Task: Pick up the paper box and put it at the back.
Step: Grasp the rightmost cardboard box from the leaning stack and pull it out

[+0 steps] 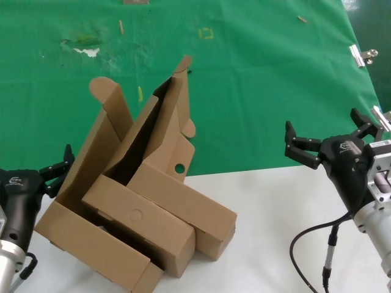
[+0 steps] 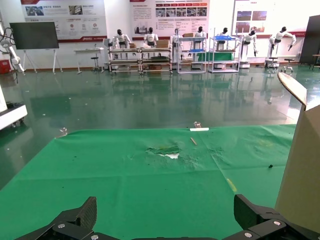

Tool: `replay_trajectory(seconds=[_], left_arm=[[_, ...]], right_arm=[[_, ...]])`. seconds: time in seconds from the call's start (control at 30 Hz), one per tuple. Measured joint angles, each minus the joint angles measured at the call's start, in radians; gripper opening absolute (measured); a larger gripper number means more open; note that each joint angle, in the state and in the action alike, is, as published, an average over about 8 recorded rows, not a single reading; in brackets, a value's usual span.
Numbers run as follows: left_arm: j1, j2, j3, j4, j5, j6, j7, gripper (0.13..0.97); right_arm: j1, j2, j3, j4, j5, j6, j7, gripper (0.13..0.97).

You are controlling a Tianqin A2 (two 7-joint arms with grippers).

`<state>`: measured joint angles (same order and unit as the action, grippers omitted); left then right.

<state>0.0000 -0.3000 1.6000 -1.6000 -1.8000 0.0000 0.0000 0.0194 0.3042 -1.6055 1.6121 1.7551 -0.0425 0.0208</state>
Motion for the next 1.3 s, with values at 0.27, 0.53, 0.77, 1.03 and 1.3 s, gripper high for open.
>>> replay_trajectory(seconds=[0.27, 0.53, 0.77, 1.03, 1.3], left_arm=[[0.0, 0.0, 0.0, 0.0, 0.0, 0.0, 0.0, 0.966], [0.0, 0.0, 0.0, 0.0, 0.0, 0.0, 0.0, 0.964], [0.0, 0.0, 0.0, 0.0, 0.0, 0.0, 0.0, 0.959], [0.0, 0.0, 0.0, 0.0, 0.0, 0.0, 0.0, 0.894], [0.0, 0.0, 0.0, 0.0, 0.0, 0.0, 0.0, 0.828]], right_arm=[[0.0, 0.0, 0.0, 0.0, 0.0, 0.0, 0.0, 0.966], [0.004, 0.03, 0.059, 0.017, 0.072, -0.094, -0.02, 0.966], [-0.007, 0.185, 0.17, 0.015, 0.27, -0.395, -0.219, 0.966], [-0.077, 0.334, 0.157, -0.021, 0.254, -0.752, -0.564, 0.966], [-0.105, 0.373, 0.067, -0.028, 0.203, -0.882, -0.677, 0.966]])
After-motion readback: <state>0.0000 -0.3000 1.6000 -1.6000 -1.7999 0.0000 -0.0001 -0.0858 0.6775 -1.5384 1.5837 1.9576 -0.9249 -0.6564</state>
